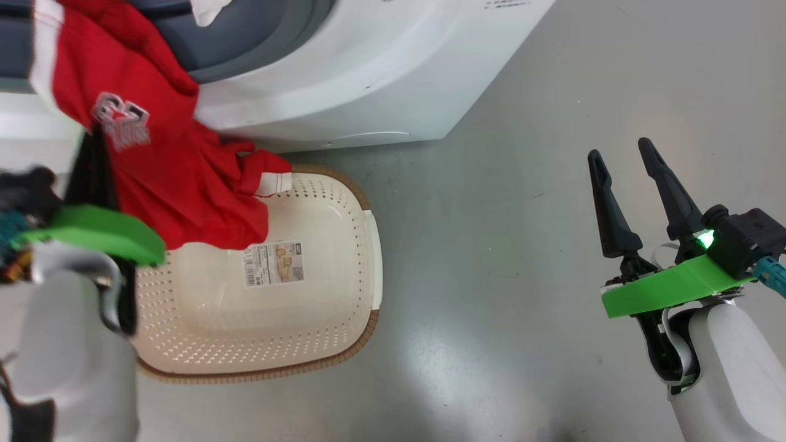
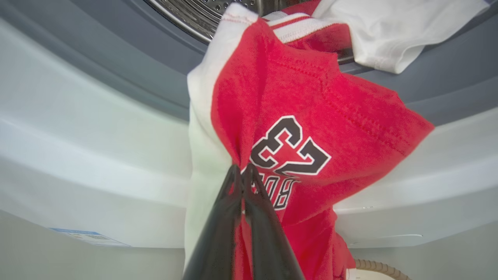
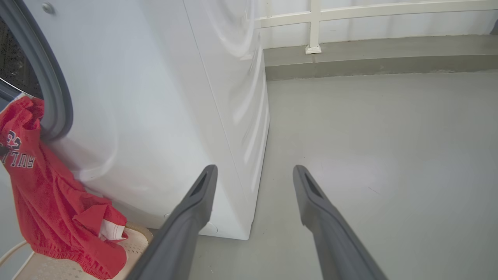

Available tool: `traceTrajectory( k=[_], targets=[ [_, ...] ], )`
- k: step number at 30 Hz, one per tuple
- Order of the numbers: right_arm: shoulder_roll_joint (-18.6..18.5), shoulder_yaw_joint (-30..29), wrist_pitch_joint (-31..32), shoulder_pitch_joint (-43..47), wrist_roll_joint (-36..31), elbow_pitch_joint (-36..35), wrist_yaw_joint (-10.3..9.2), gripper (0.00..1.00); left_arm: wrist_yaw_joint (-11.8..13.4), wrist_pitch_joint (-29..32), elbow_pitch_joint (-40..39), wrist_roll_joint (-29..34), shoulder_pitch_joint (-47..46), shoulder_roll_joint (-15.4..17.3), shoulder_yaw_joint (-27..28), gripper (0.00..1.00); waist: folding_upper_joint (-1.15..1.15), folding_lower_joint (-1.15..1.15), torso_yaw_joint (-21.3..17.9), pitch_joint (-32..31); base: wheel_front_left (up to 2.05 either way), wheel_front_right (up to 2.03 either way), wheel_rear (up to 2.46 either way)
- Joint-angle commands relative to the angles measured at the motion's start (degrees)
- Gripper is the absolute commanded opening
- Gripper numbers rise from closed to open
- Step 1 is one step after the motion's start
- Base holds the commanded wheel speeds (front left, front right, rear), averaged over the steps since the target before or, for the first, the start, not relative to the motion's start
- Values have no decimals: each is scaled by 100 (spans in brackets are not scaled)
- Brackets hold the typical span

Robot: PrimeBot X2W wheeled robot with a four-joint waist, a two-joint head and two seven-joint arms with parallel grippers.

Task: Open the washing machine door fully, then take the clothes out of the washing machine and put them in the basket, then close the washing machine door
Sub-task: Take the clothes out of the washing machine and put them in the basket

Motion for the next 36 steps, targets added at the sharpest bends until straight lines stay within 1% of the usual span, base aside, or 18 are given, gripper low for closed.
traceTrajectory(
  k=[1, 8, 14, 18, 22, 28, 32, 34, 35, 36],
  targets=[
    [-13, 71, -37, 54, -57, -130, 35, 100, -26, -28, -174, 52, 365, 128, 77, 0, 0, 0, 18, -1, 0, 0, 0],
    [-19, 53, -37, 85, -60, -146, 35, 100, -59, -28, -285, 63, 915, -85, -134, 0, 0, 0, 87, 1, 0, 0, 0],
    [-42, 62, -37, 57, -59, -143, 35, 100, -78, -28, -18, 50, 1229, -186, -474, 0, 0, 0, 128, 26, 0, 0, 0],
    [-50, 83, -37, 44, -50, -143, 35, 100, -84, -28, 359, 1, 1323, -212, -659, 0, 0, 0, 116, 33, 0, 0, 0],
    [-46, 95, -37, 29, -44, -138, 35, 100, -87, -28, 939, -16, 1319, -227, -933, 0, 0, 0, 75, 65, 0, 0, 0],
    [-32, 92, -37, 3, -41, -161, 35, 100, -89, -28, 1604, -170, 1152, -234, -1127, 0, 0, 0, 17, 150, 0, 0, 0],
    [-16, 101, -37, -24, -39, -161, 35, 100, -89, -28, 1833, -234, 992, -235, -1192, 0, 0, 0, -24, 208, 0, 0, 0],
    [-9, 95, -37, -35, -39, -165, 35, 100, -89, -28, 1895, -258, 934, -227, -1198, 6, 0, 0, -42, 229, 0, 0, 0],
    [-5, 93, -37, -38, -40, -166, 35, 100, -89, -28, 1923, -267, 903, -220, -1200, 13, 0, 0, -51, 238, 0, 0, 0],
    [-1, 90, -37, -41, -43, -167, 35, 100, -89, -28, 1941, -276, 878, -213, -1200, 23, 0, 0, -58, 247, 0, 0, 0]
  ],
)
